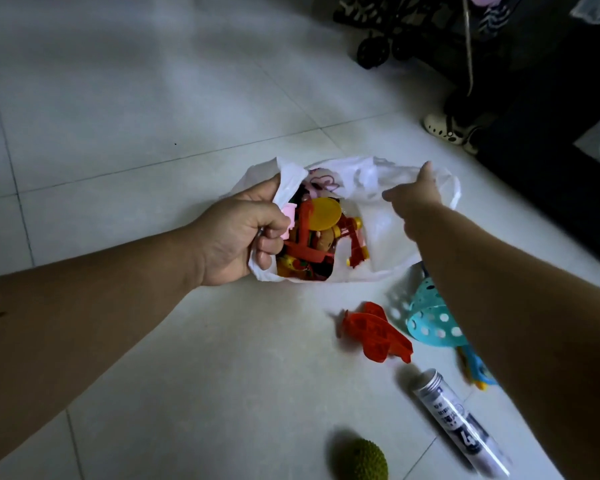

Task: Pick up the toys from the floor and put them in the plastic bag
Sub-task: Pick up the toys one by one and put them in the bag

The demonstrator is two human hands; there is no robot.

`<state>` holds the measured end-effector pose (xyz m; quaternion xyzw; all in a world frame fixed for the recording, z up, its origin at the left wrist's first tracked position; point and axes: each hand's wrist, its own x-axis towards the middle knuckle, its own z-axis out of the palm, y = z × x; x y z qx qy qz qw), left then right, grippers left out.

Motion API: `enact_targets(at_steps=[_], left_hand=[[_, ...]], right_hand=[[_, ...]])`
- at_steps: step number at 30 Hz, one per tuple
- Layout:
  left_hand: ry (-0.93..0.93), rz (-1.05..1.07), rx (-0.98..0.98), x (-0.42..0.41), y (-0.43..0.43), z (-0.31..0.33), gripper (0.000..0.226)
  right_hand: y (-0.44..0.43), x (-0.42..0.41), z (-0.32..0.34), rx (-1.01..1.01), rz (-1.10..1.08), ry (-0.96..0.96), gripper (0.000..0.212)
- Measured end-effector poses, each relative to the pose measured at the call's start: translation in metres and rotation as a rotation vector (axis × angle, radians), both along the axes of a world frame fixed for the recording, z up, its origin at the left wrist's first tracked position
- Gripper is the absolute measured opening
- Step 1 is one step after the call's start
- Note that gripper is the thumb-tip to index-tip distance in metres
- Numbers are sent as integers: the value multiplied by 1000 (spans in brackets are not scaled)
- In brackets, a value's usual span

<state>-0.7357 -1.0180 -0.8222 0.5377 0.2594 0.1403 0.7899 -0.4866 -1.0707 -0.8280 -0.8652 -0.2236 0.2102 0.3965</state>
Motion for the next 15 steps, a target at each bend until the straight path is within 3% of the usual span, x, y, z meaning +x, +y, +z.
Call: enact_targets(at_steps=[4,10,12,15], left_hand=[[-3,13,-6,3,-2,2,60],[21,18,32,10,-7,2,64],[25,22,34,10,-7,3,60],[24,35,40,12,-6,3,60]], right_hand=[[-19,-10,3,52,104,-3,72],[-126,-78,-34,-12,538,-404,34],[-166,-96,-61,-186,781,-420,37],[-214,-109,-110,-716,986,-230,78]])
